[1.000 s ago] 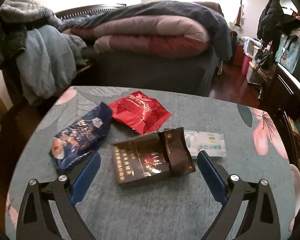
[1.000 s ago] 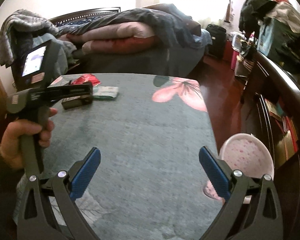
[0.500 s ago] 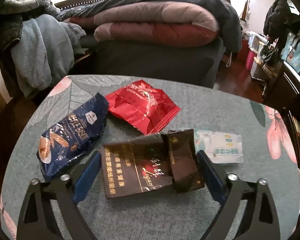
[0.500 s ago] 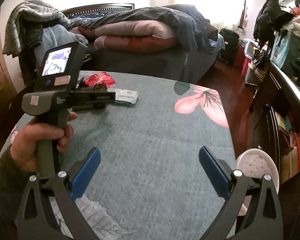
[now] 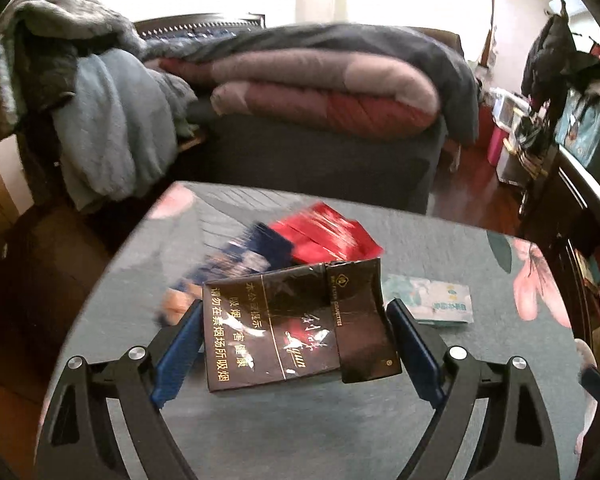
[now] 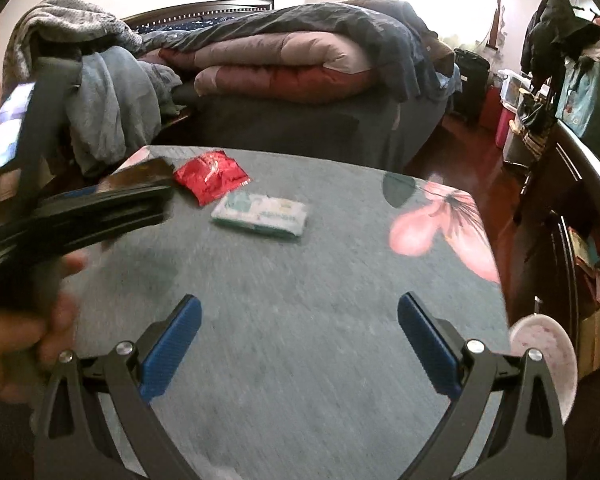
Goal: Collect trash
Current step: 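Grasp the white wet-wipe pack with the right tool while the left tool holds the cigarette box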
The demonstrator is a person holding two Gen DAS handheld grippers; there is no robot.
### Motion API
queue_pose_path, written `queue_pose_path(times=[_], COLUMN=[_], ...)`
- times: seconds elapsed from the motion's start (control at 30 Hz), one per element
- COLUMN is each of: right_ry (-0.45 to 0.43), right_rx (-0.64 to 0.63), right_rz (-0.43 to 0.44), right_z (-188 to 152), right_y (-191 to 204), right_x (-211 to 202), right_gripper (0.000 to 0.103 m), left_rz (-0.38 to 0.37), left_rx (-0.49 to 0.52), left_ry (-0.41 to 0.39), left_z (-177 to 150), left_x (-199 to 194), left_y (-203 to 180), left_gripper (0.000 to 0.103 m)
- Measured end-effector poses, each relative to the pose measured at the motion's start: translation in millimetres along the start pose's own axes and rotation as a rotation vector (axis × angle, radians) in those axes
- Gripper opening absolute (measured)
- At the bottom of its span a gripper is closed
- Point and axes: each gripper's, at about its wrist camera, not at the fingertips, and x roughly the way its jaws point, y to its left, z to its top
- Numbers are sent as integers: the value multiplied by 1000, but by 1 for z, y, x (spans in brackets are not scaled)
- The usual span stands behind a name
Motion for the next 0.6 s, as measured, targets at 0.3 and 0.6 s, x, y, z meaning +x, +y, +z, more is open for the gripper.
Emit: queue_pose_path(times=[0.3, 0.6], right_ry=[144, 159], right_rx=[73, 125], right_rz=[13, -7], right_z=[31, 51], right_y=[25, 39], right_x=[79, 121], right_gripper=[99, 99], left_rz=[25, -11], left_rx=[-57, -72], left_ry=[-26, -14], left_z=[3, -1], left_x=[-18, -15], left_y=[50, 66], left_gripper=[90, 90])
